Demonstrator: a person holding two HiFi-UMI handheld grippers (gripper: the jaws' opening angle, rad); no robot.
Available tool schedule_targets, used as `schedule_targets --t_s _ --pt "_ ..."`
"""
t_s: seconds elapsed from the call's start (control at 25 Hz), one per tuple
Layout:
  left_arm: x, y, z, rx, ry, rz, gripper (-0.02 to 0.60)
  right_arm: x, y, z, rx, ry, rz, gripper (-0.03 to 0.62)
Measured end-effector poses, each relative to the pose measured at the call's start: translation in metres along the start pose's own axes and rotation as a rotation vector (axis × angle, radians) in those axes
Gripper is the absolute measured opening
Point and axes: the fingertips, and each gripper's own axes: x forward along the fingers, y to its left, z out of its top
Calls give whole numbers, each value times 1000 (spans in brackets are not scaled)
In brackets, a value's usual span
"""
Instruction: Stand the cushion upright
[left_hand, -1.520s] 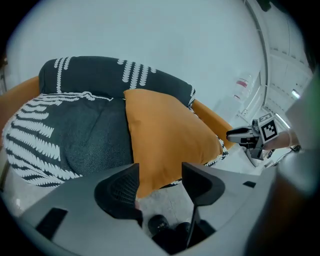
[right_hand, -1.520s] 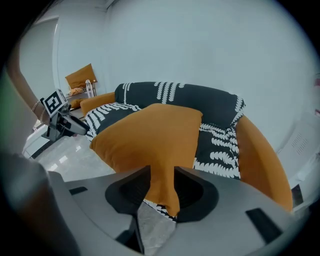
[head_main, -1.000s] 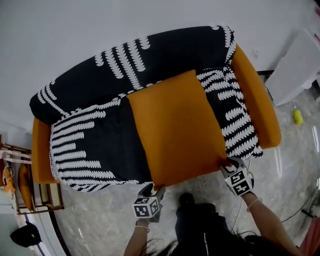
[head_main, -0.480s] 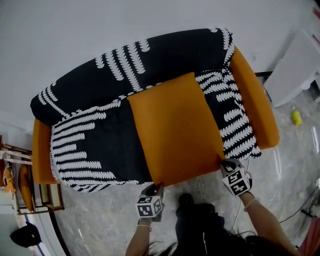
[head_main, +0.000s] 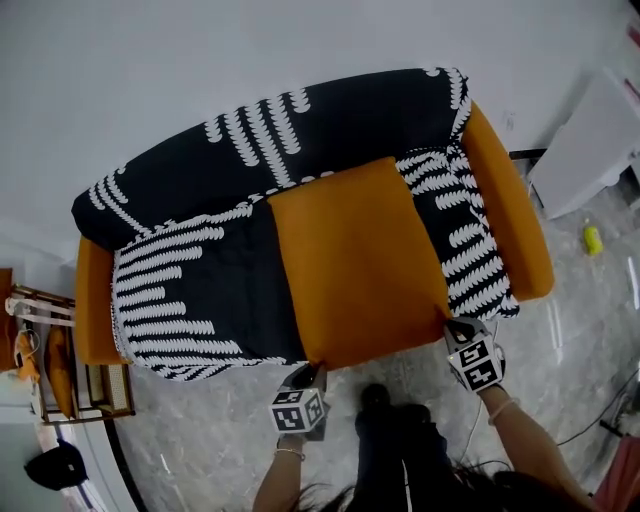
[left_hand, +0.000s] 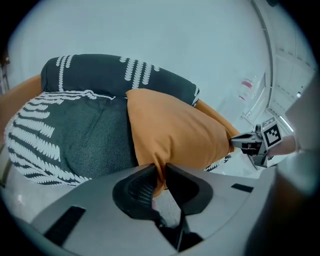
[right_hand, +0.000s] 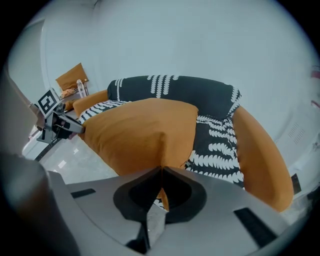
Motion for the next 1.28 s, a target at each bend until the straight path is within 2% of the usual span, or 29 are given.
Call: schedule_targets --t_s 1.0,1.28 --pt "-118 -28 70 12 -79 26 55 -111 23 71 105 -80 -55 11" --pt "-151 -34 93 2 -87 77 54 -144 29 98 148 -123 -83 11"
